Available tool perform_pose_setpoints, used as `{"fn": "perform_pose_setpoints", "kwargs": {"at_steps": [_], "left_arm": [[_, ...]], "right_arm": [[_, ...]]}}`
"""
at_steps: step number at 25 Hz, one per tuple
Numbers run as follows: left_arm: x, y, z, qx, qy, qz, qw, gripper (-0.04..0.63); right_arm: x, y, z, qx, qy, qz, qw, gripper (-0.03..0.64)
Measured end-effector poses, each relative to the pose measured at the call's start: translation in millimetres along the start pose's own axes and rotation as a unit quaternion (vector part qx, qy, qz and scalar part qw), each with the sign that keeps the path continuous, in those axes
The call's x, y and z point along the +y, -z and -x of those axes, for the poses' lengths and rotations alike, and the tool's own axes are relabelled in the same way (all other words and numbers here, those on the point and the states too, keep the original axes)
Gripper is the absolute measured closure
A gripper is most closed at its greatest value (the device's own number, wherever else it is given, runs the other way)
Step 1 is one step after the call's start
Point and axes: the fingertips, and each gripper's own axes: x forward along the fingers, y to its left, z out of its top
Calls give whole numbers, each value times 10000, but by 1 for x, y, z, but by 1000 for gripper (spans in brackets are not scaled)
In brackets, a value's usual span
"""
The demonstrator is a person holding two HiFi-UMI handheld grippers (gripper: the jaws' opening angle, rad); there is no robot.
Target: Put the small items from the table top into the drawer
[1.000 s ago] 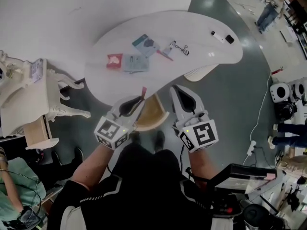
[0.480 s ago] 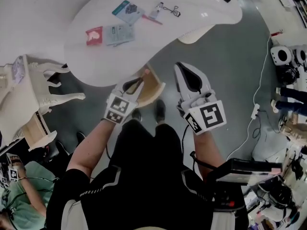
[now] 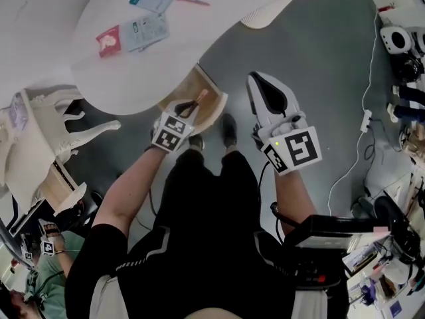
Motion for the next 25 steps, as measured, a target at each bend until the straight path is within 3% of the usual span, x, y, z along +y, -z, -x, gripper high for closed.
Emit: {"fn": "perform_pose_setpoints", "kwargs": {"at_steps": [15, 20, 25], "left_arm": [[23, 63, -71, 1277, 131, -341, 9911, 551], [31, 79, -94, 1621, 95, -94, 9867, 551], [36, 93, -109, 1921, 61, -108, 9813, 551]], "right_arm": [[-33, 50, 14, 335, 367, -233, 9985, 614], [-49, 61, 23, 414, 558, -295, 9971, 614], [-63, 74, 31, 493, 762, -344, 9953, 614]]}}
